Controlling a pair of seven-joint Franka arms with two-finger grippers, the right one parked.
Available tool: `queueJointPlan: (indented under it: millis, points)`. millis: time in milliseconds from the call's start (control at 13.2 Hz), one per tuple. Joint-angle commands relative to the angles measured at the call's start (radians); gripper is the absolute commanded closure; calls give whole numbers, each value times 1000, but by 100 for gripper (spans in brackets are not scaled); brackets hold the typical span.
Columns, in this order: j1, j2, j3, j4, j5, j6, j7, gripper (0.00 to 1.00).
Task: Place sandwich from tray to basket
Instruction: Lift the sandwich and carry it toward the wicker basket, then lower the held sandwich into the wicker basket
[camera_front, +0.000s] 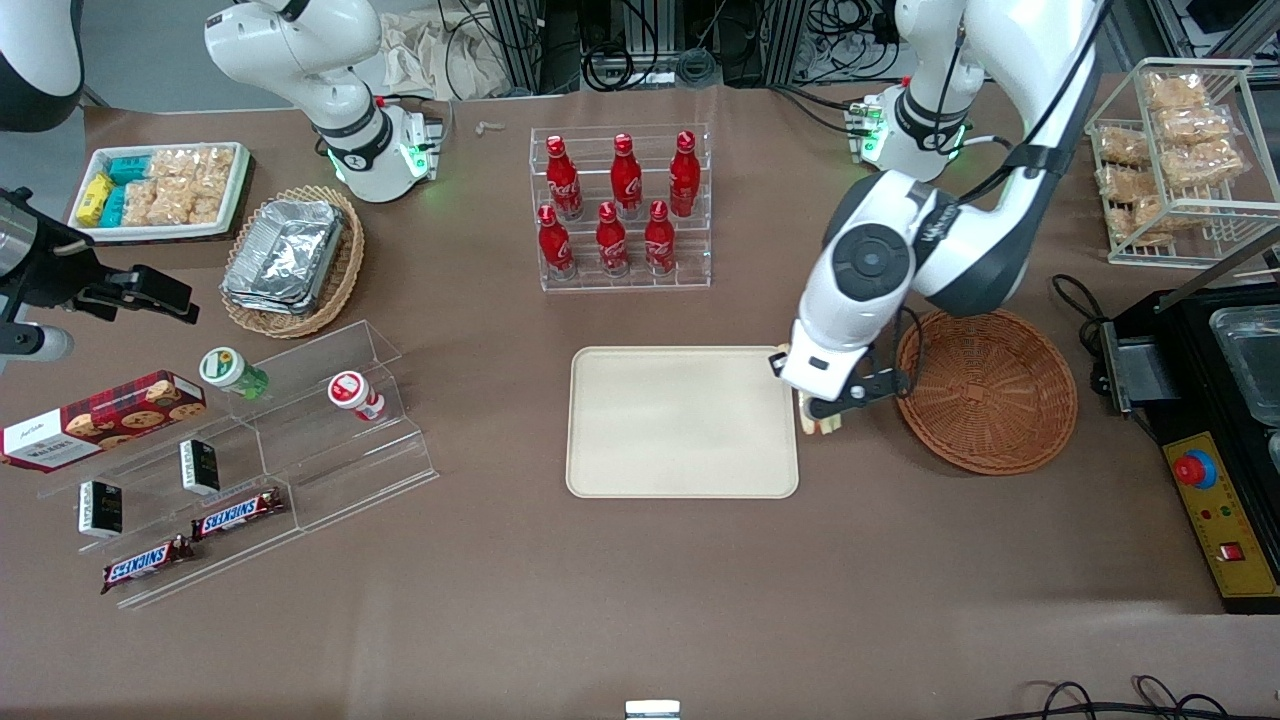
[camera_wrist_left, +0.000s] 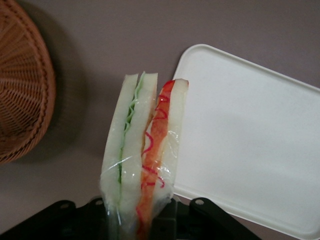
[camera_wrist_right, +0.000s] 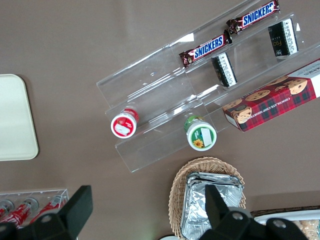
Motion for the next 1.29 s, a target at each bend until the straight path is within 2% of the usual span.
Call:
queueJointPlan:
  millis: [0, 304, 684, 836, 1064, 1216]
  points:
    - [0, -49, 70, 0, -83, -55, -20, 98]
    - [0, -74, 184, -16, -90, -101, -26, 98]
    - [0, -147, 340, -120, -86, -74, -23, 98]
    - [0, -158, 394, -193, -83, 10, -20, 98]
    - [0, -196, 451, -372, -76, 225, 1, 98]
    - [0, -169, 472, -395, -74, 267, 5, 98]
